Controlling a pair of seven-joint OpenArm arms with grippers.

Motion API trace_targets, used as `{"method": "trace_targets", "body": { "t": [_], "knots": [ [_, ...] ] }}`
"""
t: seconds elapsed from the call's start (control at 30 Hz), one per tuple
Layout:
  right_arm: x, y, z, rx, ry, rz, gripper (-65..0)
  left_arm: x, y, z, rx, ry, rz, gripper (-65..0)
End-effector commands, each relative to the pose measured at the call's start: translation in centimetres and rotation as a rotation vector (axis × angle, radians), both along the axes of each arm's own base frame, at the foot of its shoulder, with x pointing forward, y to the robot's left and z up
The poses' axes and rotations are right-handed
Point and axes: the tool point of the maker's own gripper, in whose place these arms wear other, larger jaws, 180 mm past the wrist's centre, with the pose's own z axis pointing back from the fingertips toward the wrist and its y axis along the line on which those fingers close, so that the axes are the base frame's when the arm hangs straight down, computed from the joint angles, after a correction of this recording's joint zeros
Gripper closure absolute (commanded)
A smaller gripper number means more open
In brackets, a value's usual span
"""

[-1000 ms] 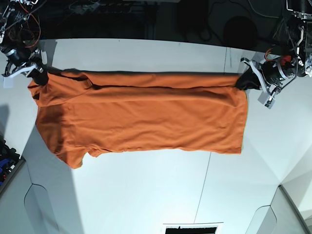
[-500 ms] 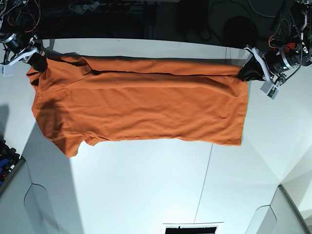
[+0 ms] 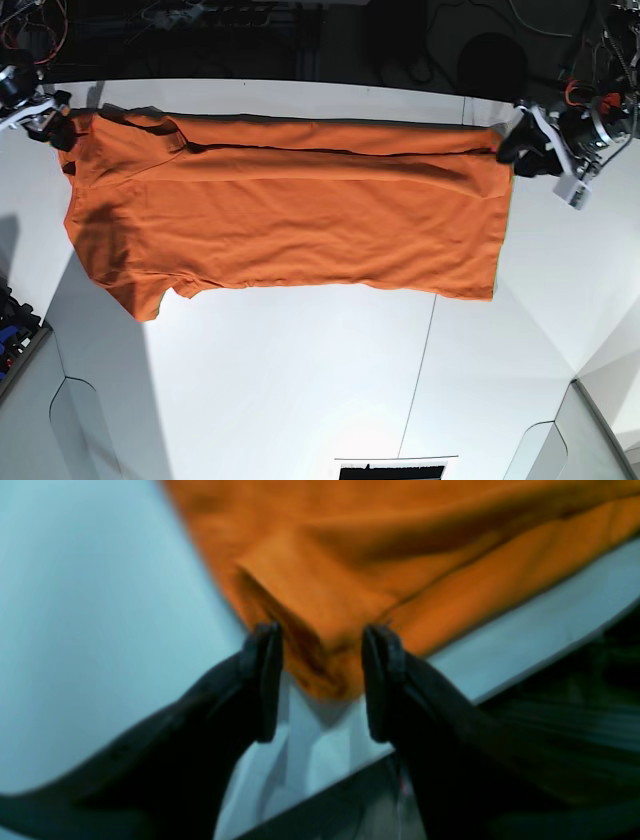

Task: Layout the t-shirt on the table in an organized manner, then fold the t-shirt properly
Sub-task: 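Drag the folded shirt with both grippers and release it, then move both grippers to the shirt's other long edge and grasp it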

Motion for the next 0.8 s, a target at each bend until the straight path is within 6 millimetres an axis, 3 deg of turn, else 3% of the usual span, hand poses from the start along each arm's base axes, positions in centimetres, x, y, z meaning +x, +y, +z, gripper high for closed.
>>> {"method": "trace_targets", "body": {
  "t": [0.0, 0.17, 0.3, 0.4, 0.57, 0.77],
  "knots": [
    [0.9, -1.3, 2.1, -0.034, -0.068, -0.005, -35.8, 1.1, 0.7, 1.9, -0.003, -0.060, 0.000, -28.7],
    [2.6, -3.9, 4.9, -0.118, -0.148, -0.016, -35.8, 2.0, 2.4, 3.6, 0.020, -0.097, 0.014, -28.7],
    [5.6, -5.3, 7.2, -0.167, -0.216, -0.043, -35.8, 3.0, 2.3, 4.5, 0.011, -0.141, 0.014, -28.7],
    [8.4, -5.3, 8.1, -0.175, -0.256, -0.053, -35.8, 4.1, 2.1, 5.4, 0.001, -0.190, 0.015, -28.7],
    [14.0, -4.6, 7.7, -0.205, -0.258, -0.061, -35.8, 5.1, 1.4, 5.4, 0.028, -0.200, -0.024, -28.8],
    [20.8, -0.7, 4.9, -0.163, -0.205, 0.042, -35.8, 5.0, -0.7, 3.6, 0.055, -0.172, -0.107, -31.5]
  ]
}}
